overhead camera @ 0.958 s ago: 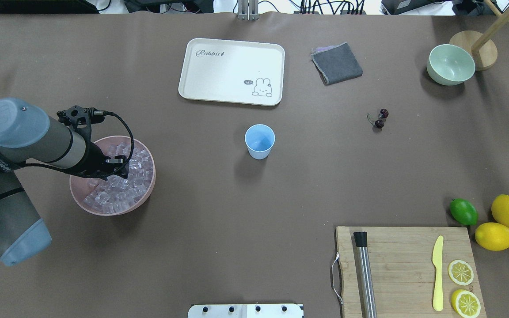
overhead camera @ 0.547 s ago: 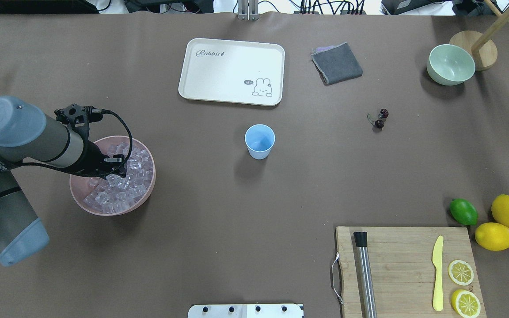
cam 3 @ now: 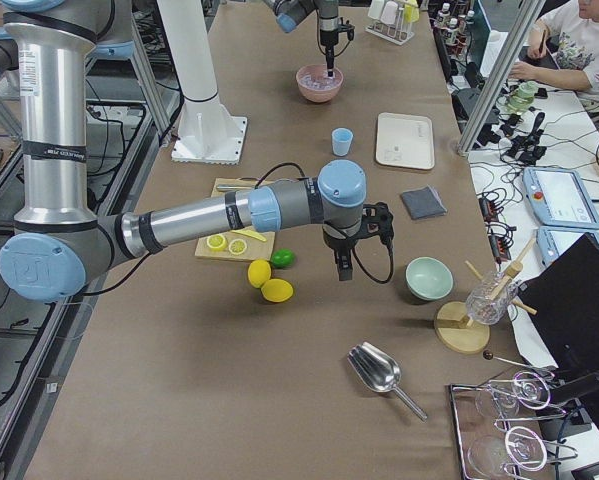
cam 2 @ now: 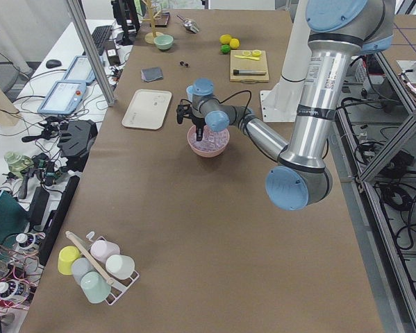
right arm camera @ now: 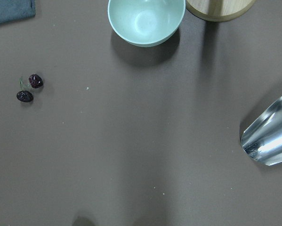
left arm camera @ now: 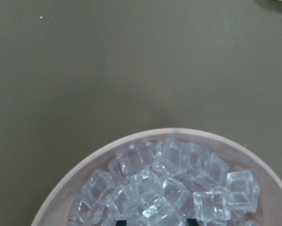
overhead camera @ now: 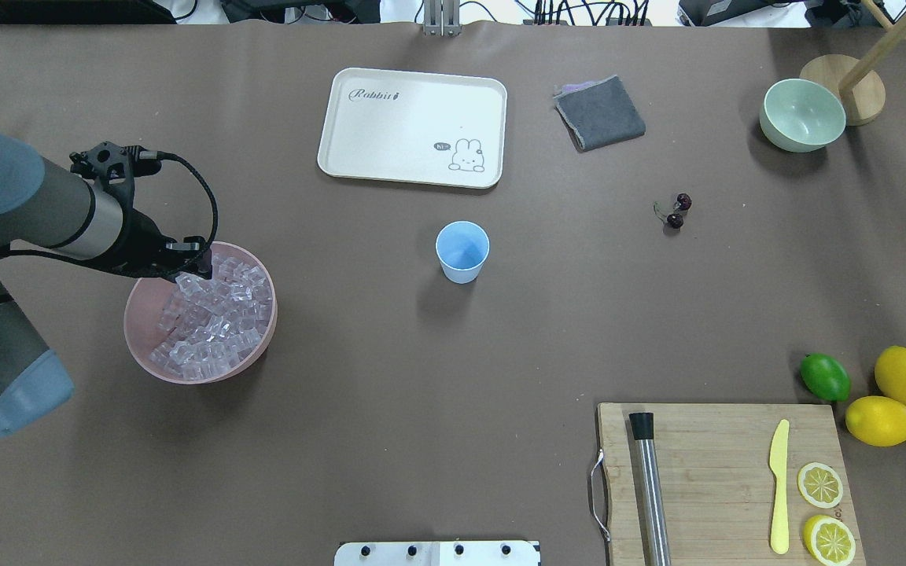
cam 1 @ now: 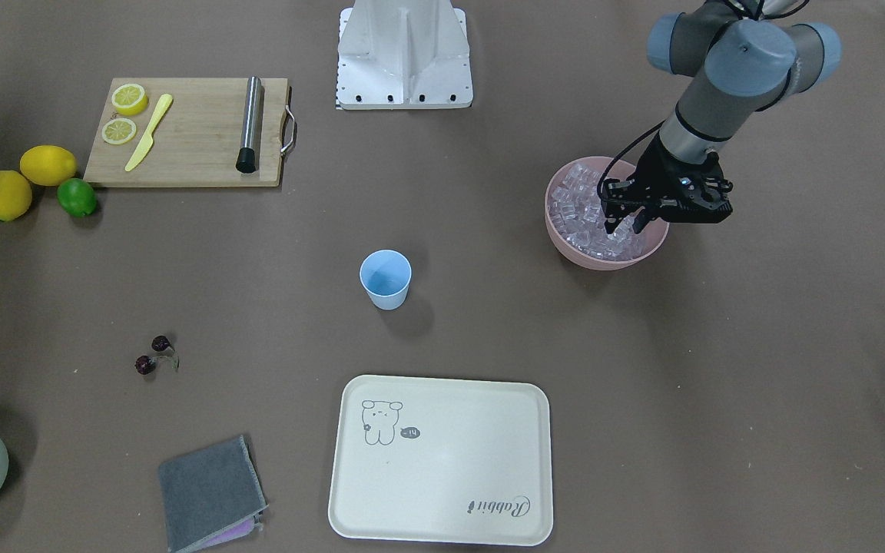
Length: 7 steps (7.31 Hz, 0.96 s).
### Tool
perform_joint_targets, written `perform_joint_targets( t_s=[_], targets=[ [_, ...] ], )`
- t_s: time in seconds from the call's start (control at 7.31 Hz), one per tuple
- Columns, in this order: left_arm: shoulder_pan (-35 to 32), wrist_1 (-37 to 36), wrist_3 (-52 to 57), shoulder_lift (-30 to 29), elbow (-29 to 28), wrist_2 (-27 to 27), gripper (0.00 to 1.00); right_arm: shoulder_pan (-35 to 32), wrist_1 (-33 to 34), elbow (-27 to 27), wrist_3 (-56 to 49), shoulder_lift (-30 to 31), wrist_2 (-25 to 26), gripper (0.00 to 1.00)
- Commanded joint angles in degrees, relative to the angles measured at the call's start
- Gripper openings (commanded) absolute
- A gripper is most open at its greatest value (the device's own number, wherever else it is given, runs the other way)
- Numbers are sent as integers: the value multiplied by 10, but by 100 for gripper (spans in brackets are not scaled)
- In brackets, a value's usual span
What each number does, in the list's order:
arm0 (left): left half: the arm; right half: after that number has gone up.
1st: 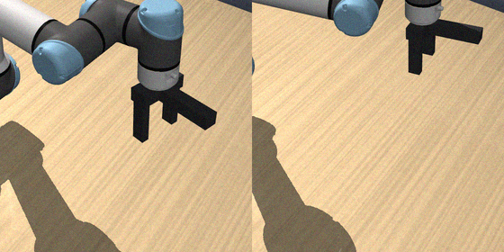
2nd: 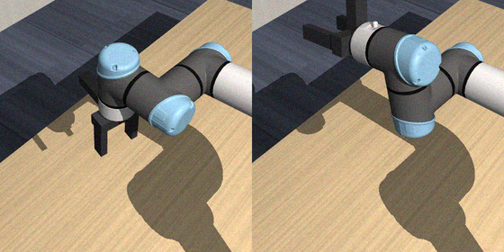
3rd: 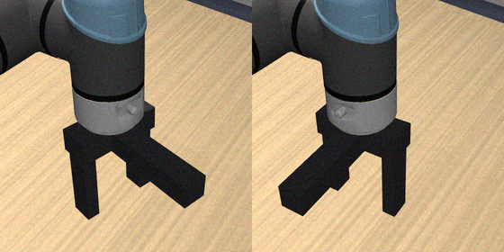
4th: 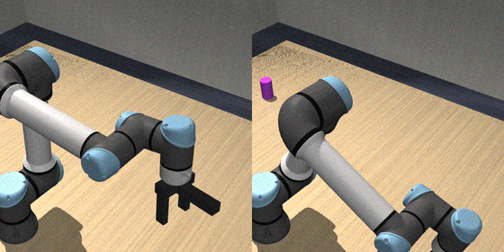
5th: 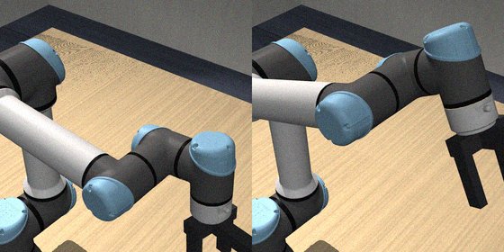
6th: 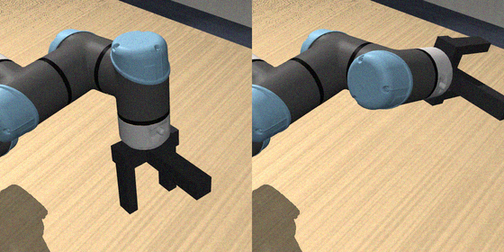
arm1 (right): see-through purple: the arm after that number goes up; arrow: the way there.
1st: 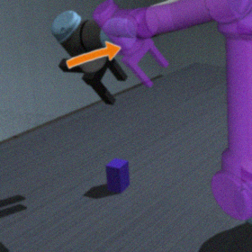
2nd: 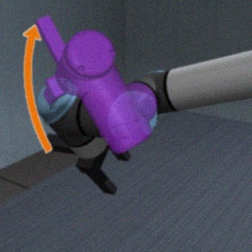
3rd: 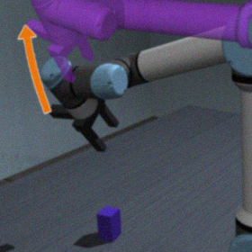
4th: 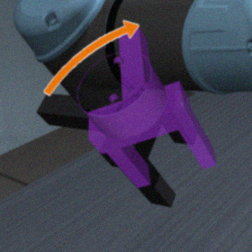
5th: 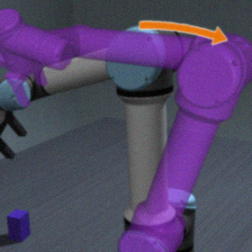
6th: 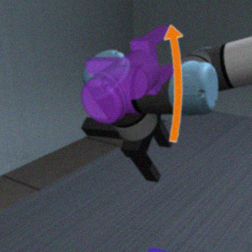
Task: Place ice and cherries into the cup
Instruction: 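Carry the ice cube with the left gripper over the light-blue cup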
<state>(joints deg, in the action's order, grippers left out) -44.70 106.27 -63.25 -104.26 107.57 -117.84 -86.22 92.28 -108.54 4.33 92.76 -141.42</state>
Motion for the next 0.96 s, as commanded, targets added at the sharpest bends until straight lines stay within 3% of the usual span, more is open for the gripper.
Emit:
perform_joint_targets(
  t_s=[0.0,0.14,0.41,0.68,0.82],
  targets=[
    [-14,-116,16,-170,-60,1,0,0,0,-4,7,1,-1,100],
    [-11,-138,17,-227,-98,1,0,1,0,-2,8,0,-1,100],
    [-7,-109,5,-287,-139,2,0,1,-1,-4,25,-1,-2,100],
    [14,15,-50,-356,-273,3,0,1,-1,-2,24,0,-1,100],
    [22,24,-55,-375,-295,21,0,1,-1,0,23,0,0,100]
  ],
)
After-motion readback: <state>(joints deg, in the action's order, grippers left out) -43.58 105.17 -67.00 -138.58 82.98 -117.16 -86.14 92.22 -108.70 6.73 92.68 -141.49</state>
